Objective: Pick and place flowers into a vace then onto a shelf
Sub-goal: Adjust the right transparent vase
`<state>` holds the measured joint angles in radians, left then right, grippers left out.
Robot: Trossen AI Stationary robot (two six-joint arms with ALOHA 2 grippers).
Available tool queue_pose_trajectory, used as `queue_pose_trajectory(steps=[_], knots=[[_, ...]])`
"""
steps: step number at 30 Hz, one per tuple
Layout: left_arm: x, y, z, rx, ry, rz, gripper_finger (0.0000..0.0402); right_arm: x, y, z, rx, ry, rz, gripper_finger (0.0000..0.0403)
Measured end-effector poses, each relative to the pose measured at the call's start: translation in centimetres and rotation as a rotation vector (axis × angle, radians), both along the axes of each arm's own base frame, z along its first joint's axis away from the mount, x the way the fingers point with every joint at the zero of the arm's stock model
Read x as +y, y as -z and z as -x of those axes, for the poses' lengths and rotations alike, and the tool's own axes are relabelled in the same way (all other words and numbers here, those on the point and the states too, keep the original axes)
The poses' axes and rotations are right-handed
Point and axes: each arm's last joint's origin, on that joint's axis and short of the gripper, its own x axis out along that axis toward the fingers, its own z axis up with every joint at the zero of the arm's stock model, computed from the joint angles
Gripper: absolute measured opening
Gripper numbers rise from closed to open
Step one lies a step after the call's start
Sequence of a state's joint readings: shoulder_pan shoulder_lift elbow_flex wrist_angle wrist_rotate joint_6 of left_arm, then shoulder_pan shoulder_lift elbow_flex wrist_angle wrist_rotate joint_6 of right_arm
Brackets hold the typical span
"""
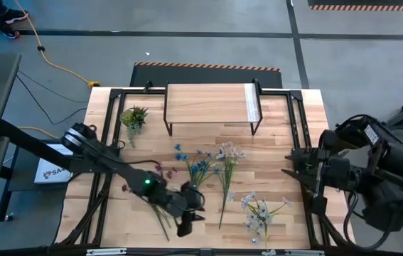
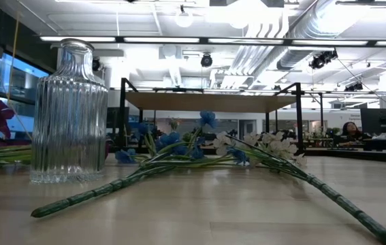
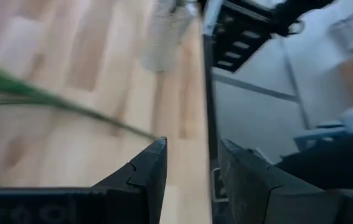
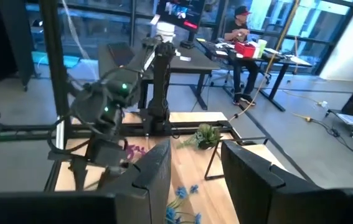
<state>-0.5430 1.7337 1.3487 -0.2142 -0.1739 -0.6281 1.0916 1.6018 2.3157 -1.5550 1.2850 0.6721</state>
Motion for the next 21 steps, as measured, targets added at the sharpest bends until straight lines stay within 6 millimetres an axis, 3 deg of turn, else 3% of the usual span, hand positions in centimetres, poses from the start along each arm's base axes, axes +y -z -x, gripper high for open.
queue_pose_trajectory(steps=[9,21], knots=[[1.5,1.8,-3.7,-0.087,0.087,0.074,0.0179,-0.2,-0.1,0.2,0.028,-0.032,0.041,0.0134],[1.7,3.9,-5.6,-0.133,0.115,0.073,0.0179,-0.2,-0.1,0.2,0.039,-0.041,0.08,0.0134]])
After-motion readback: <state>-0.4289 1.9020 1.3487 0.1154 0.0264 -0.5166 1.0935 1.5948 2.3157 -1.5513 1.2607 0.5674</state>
